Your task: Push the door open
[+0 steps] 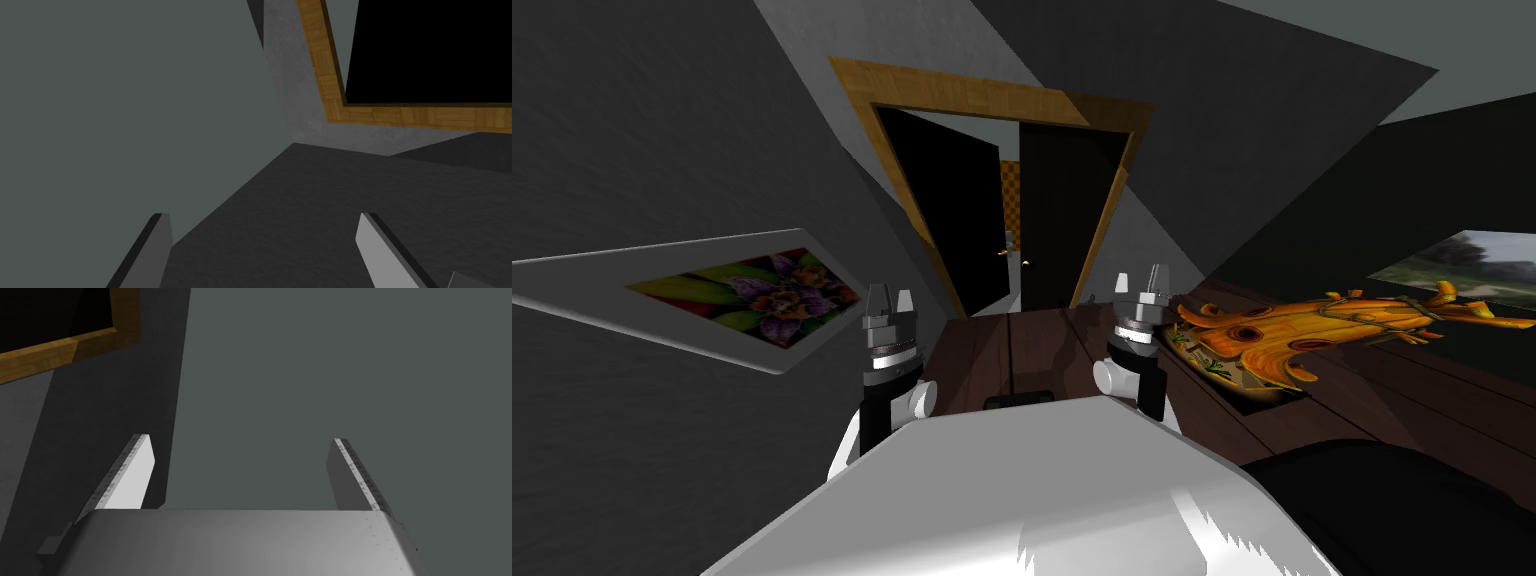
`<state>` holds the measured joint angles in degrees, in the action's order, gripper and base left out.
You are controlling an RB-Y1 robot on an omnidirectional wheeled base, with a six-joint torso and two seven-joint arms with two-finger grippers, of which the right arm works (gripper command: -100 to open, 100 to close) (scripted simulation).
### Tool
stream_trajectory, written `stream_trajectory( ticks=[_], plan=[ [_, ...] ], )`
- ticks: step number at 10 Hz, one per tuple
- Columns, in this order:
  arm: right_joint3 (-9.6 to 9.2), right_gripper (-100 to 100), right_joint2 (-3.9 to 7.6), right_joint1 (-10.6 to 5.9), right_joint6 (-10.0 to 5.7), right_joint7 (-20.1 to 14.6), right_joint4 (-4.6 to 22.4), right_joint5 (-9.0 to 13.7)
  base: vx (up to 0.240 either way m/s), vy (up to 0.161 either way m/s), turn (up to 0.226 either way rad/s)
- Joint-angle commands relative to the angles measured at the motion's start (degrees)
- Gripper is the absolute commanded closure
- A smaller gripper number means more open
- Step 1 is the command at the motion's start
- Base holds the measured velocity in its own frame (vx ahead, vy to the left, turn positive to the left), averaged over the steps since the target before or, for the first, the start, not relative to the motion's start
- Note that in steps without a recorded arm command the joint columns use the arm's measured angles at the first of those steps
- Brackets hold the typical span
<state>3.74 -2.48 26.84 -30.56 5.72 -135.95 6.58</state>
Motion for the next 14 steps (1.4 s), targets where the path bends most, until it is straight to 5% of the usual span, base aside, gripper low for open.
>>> stream_trajectory(
  ticks=[1,14],
  plan=[
    [0.04,-100,0.62,-0.63,-0.27,0.03,1.67,0.00,0.054,0.005,0.016],
    [0.41,-100,4.61,-7.13,-3.07,0.32,18.71,-0.02,0.107,-0.009,0.020]
  ],
)
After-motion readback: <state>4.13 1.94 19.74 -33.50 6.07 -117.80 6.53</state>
